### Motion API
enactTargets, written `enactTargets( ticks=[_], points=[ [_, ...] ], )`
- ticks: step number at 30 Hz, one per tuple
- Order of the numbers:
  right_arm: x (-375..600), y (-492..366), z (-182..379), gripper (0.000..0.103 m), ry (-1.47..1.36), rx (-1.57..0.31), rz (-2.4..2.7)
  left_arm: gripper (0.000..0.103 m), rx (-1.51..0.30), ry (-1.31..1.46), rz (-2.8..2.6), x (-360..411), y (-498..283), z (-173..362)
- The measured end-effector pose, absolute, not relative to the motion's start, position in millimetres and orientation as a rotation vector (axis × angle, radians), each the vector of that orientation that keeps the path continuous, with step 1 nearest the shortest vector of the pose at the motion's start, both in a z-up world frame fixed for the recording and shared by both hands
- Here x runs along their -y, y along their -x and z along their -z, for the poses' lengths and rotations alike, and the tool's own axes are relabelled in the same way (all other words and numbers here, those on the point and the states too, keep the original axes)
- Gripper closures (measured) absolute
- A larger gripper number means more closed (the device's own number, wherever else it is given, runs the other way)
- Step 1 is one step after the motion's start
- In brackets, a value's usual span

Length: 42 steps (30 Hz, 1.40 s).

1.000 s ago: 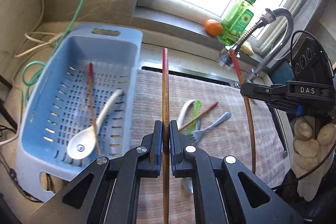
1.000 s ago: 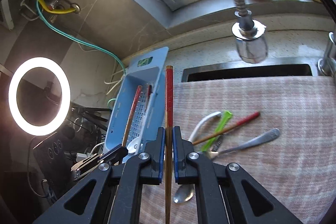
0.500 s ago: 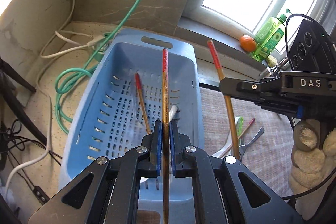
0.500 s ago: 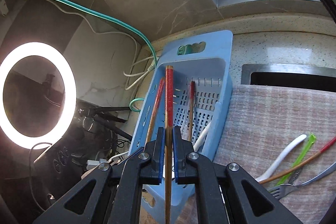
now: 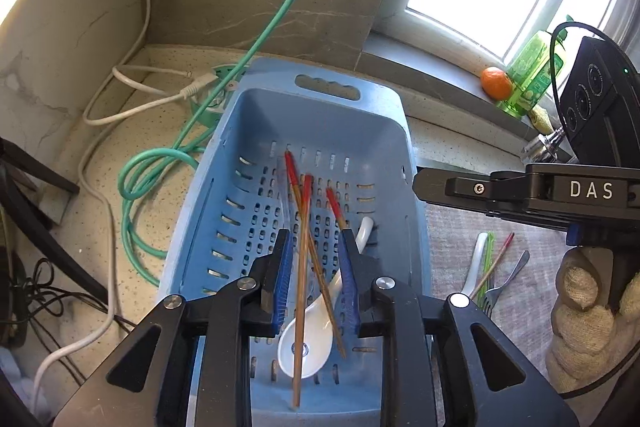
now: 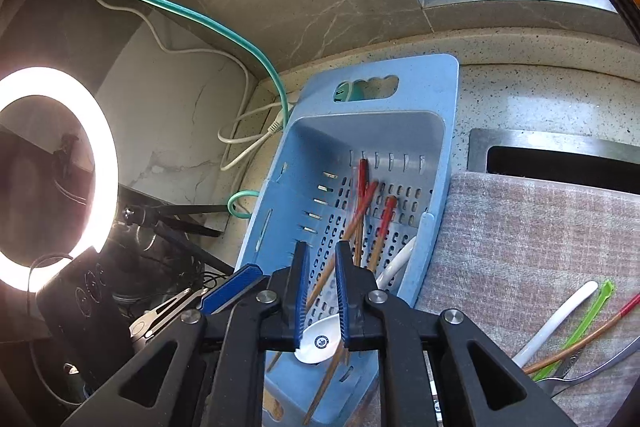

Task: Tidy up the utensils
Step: 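Carry the chopsticks into the blue basket and open both tools, then move both tools back over the utensils on the towel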

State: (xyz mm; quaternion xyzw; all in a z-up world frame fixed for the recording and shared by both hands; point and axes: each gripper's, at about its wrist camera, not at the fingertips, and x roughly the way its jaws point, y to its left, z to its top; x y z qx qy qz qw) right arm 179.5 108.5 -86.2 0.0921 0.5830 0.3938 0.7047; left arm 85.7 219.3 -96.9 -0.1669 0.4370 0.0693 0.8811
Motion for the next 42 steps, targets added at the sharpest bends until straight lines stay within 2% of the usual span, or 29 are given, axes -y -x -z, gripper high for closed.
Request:
enactTargets(
  ticks=[2,12,24,35,42],
  points=[
    [-104,-181,85,0.084,-0.208,-1.291,-0.869,0.082,-0.905,0.353,-0.144,-220,-85,96],
    [-69,-180,75,0.084,-0.221,-1.292,-0.862,0.081,-0.894,0.338,-0.118,-202,-78,84],
    [16,-180,72,0.083,-0.26,-1.3,-0.81,0.078,-0.917,0.296,0.013,-132,-70,83],
    [105,-183,114,0.083,-0.356,-1.398,-0.636,0.078,-1.013,0.192,0.194,-55,-97,99],
    [134,-189,140,0.083,-0.47,-1.452,-0.569,0.078,-1.089,0.024,0.31,-5,-127,114]
  ],
)
